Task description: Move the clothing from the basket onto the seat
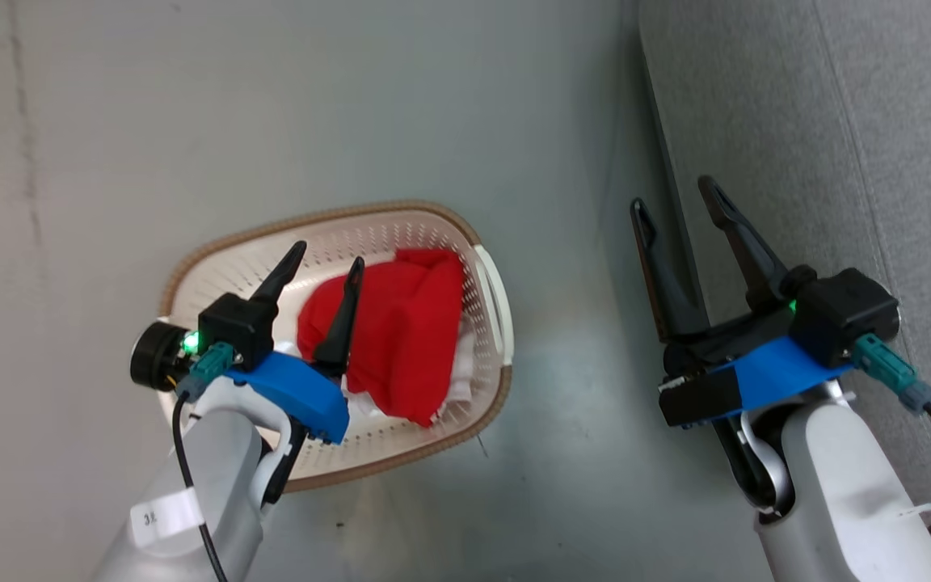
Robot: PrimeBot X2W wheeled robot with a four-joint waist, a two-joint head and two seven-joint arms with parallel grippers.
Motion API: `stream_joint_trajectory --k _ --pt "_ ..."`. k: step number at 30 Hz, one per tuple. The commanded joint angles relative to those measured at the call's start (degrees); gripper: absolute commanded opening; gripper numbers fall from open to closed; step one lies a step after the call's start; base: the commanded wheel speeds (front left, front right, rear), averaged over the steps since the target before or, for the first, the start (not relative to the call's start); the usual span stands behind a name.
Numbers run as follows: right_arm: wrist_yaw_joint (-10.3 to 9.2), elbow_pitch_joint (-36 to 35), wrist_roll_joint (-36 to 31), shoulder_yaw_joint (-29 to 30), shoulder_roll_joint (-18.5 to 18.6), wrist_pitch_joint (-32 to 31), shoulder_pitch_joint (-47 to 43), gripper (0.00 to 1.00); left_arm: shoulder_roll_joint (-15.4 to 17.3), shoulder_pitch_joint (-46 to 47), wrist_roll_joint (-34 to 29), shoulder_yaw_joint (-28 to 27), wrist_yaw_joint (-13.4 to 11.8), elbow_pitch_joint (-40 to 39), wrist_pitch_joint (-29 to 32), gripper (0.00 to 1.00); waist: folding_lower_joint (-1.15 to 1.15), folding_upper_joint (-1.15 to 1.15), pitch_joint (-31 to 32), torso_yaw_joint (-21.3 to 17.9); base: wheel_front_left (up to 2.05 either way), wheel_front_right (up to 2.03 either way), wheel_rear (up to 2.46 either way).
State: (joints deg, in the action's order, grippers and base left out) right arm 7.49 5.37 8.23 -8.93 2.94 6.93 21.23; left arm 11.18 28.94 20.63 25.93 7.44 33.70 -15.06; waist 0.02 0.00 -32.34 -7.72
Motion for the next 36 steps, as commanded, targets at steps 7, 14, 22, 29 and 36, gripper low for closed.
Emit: stream_joint_trajectory --k 7,14,22,29,36 --pt "0.01 -0.21 1.85 -3.46 -0.09 2.43 5.67 1.0 3.84 8.56 1.2 6.15 0.05 6.75 -0.16 1.0 -0.02 0.0 -12.97 -7.03 0.0 0.0 0.0" --pt "0.01 1.35 3.95 -5.28 -0.09 4.47 7.03 1.0 4.42 12.37 4.54 8.74 0.05 12.57 -0.17 1.0 -0.02 0.0 -17.48 -8.97 0.0 0.0 0.0" --pt "0.01 2.88 5.72 -6.99 -0.09 6.34 8.3 1.0 2.65 14.49 10.19 15.05 0.05 19.28 1.04 1.0 -0.02 0.0 -19.78 -10.32 0.0 0.0 0.0" --pt "0.01 2.62 6.62 -7.98 -0.09 7.15 8.97 1.0 2.3 17.07 13.33 16.69 0.06 24.84 1.99 1.0 -0.02 0.0 -21.39 -11.22 0.0 0.0 0.0" --pt "0.01 2.63 7.04 -8.07 -0.09 7.57 8.44 1.0 0.34 19.1 14.97 16.25 0.05 31.0 5.21 1.0 -0.02 0.0 -22.2 -11.48 0.0 0.0 0.0"
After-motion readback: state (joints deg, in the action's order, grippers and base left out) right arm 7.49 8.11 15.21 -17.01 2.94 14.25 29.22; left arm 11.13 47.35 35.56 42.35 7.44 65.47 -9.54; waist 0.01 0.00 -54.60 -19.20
